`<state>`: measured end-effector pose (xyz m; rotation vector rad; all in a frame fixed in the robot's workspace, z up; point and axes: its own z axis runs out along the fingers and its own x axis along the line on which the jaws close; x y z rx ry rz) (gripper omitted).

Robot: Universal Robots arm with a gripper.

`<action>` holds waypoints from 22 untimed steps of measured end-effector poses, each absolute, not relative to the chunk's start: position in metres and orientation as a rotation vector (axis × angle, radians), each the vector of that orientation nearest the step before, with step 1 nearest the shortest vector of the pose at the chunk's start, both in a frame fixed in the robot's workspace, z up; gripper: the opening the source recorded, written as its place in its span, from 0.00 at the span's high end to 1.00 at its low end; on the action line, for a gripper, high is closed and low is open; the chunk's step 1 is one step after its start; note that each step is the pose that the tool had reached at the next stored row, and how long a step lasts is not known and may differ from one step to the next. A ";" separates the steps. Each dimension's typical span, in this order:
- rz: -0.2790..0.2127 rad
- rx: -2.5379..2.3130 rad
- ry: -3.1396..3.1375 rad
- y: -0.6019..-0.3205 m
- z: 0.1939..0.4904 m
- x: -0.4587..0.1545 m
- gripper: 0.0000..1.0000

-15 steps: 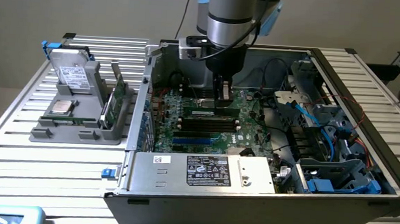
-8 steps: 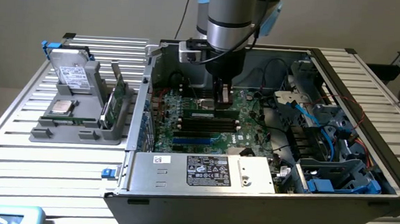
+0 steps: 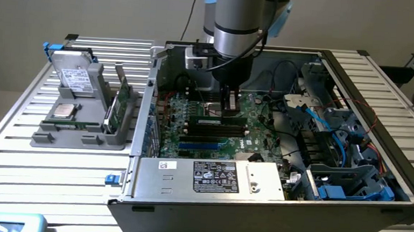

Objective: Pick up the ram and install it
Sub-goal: 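Insert the ram into the slot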

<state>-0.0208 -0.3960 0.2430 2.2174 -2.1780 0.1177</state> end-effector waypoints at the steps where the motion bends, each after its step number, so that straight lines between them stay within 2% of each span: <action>1: 0.118 2.217 -2.178 -0.396 0.242 -0.021 0.86; 22: 0.117 2.234 -2.160 -0.399 0.235 -0.021 0.86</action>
